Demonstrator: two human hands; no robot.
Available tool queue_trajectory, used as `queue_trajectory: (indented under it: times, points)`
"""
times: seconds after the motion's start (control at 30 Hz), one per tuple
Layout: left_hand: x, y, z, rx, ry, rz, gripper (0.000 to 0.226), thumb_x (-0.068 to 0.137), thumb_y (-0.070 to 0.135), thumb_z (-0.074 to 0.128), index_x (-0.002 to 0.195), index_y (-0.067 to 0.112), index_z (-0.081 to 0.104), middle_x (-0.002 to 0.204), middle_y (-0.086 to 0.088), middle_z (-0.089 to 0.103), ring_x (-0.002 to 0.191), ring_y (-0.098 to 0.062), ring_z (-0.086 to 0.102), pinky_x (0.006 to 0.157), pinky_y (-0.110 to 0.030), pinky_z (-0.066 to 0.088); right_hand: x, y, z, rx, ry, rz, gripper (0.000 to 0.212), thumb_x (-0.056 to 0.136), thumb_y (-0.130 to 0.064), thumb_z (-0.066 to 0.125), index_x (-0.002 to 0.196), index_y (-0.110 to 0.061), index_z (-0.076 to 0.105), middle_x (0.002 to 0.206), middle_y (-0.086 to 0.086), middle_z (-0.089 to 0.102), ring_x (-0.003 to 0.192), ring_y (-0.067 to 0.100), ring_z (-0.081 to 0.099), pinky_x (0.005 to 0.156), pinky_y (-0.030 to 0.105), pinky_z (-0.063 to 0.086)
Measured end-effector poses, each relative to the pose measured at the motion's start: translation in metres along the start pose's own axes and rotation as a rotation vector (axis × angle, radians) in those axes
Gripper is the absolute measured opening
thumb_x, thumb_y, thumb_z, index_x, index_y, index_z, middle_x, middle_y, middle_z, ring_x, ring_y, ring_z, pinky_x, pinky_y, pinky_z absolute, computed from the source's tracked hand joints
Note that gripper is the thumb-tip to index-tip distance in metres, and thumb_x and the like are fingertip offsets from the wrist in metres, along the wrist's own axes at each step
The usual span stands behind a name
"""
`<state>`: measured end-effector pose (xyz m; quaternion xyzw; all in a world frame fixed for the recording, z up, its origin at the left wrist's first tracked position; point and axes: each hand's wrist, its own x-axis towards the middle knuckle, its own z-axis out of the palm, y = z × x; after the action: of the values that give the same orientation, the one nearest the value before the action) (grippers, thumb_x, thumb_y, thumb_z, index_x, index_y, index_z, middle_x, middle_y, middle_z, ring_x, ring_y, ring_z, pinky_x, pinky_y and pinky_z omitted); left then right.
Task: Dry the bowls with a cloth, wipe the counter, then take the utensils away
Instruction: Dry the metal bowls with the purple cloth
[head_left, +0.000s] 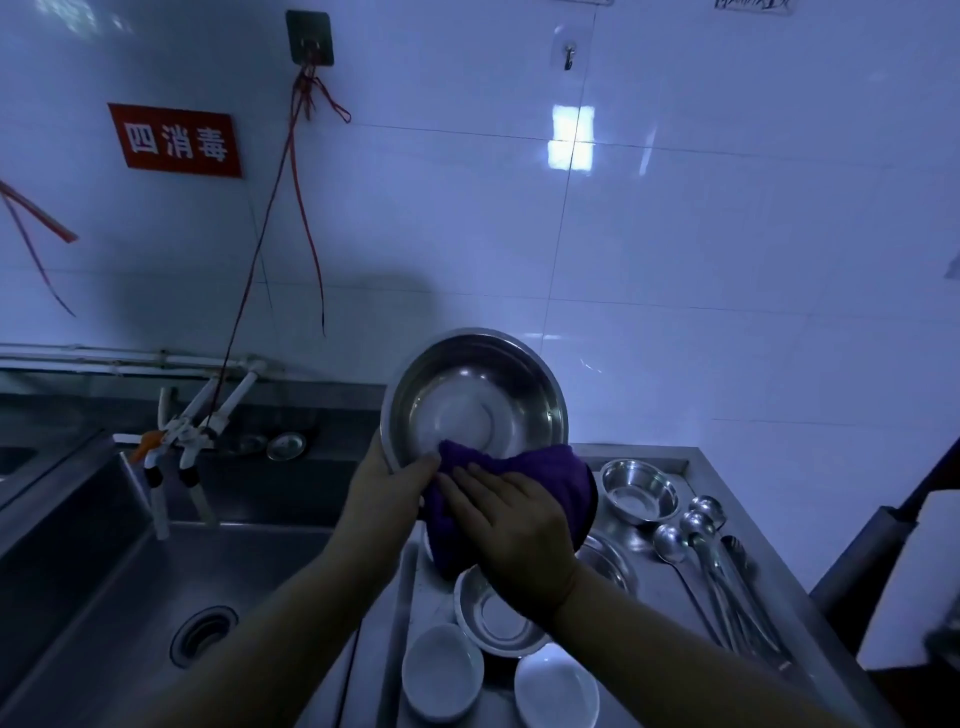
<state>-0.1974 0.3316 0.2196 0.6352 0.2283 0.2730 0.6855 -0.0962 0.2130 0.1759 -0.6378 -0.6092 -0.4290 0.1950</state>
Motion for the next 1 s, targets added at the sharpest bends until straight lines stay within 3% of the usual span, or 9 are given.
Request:
queue_trajectory:
  times: [0.17,0.3,0.4,0.47,0.57,0.67,0.73,0.87,1.0]
  points:
    - [0.005,0.011,-0.006,0.101,0.001,0.08,0.025,0.086,0.0,0.048,0.098,0.019,0.06,0.067,-0.005,0.067,0.05,-0.012,0.06,0.042,-0.02,0.045,-0.003,-0.005,0.005,0.049,-0.028,-0.038,0.03,0.09,-0.021,0.056,0.116,-0.009,0.066,0.113,0.009,0.069,0.105,0.019,0.066,0.083,0.032,0.055]
    - [0.018,0.038,-0.019,0.361,-0.104,0.102,0.026,0.076,-0.006,0.053,0.087,0.015,0.063,0.069,-0.02,0.066,0.055,-0.03,0.06,0.045,-0.03,0.046,-0.007,0.036,-0.007,0.009,-0.103,-0.301,0.027,0.09,-0.014,0.057,0.114,-0.011,0.068,0.114,0.007,0.069,0.108,0.019,0.064,0.084,0.033,0.054]
    - [0.031,0.064,-0.029,0.474,-0.255,0.131,0.033,0.074,-0.005,0.059,0.091,0.023,0.067,0.073,-0.008,0.071,0.062,-0.027,0.066,0.052,-0.03,0.053,-0.004,0.061,-0.015,-0.053,-0.151,-0.447,0.029,0.093,-0.013,0.047,0.11,-0.012,0.07,0.113,0.006,0.069,0.106,0.02,0.065,0.085,0.033,0.053]
    - [0.032,0.067,-0.025,0.405,-0.231,0.137,0.032,0.078,-0.001,0.061,0.1,0.02,0.064,0.084,-0.01,0.071,0.074,-0.027,0.068,0.062,-0.035,0.056,0.001,0.068,-0.017,-0.074,-0.105,-0.409,0.026,0.091,-0.011,0.051,0.105,-0.012,0.073,0.108,0.006,0.071,0.102,0.021,0.067,0.082,0.033,0.055]
    - [0.017,0.039,-0.002,0.352,-0.039,0.179,0.028,0.082,0.006,0.063,0.105,0.02,0.056,0.095,-0.007,0.066,0.082,-0.022,0.067,0.068,-0.035,0.058,0.009,0.058,-0.013,-0.084,-0.019,-0.247,0.021,0.09,-0.015,0.057,0.102,-0.011,0.073,0.1,0.007,0.073,0.091,0.021,0.07,0.075,0.032,0.056]
    - [0.001,0.005,0.016,0.033,-0.009,0.104,0.038,0.086,0.007,0.059,0.119,0.024,0.05,0.101,-0.002,0.067,0.085,-0.014,0.069,0.066,-0.026,0.056,0.01,0.034,-0.004,-0.08,0.003,-0.126,0.025,0.091,-0.018,0.054,0.107,-0.01,0.071,0.101,0.008,0.073,0.092,0.021,0.07,0.076,0.032,0.056]
    - [0.003,-0.002,0.017,-0.094,0.033,0.052,0.034,0.087,0.005,0.056,0.115,0.025,0.053,0.096,-0.003,0.071,0.083,-0.015,0.07,0.066,-0.027,0.055,0.006,0.02,0.001,-0.055,-0.005,-0.072,0.027,0.091,-0.018,0.052,0.109,-0.008,0.07,0.103,0.01,0.072,0.093,0.021,0.07,0.076,0.032,0.056]
    - [0.014,0.004,0.009,0.091,0.048,0.105,0.036,0.079,-0.01,0.046,0.1,0.017,0.059,0.069,-0.003,0.068,0.053,-0.014,0.064,0.046,-0.024,0.048,-0.003,0.018,0.004,-0.024,-0.046,-0.127,0.029,0.092,-0.017,0.051,0.114,-0.007,0.068,0.112,0.009,0.069,0.102,0.019,0.067,0.08,0.032,0.056]
    - [0.026,0.029,-0.01,0.375,-0.026,0.171,0.04,0.078,-0.004,0.052,0.08,0.034,0.063,0.06,0.001,0.067,0.046,-0.017,0.063,0.037,-0.027,0.046,-0.007,0.048,-0.002,-0.026,-0.127,-0.335,0.031,0.09,-0.014,0.051,0.116,-0.011,0.067,0.117,0.006,0.067,0.109,0.018,0.063,0.086,0.031,0.054]
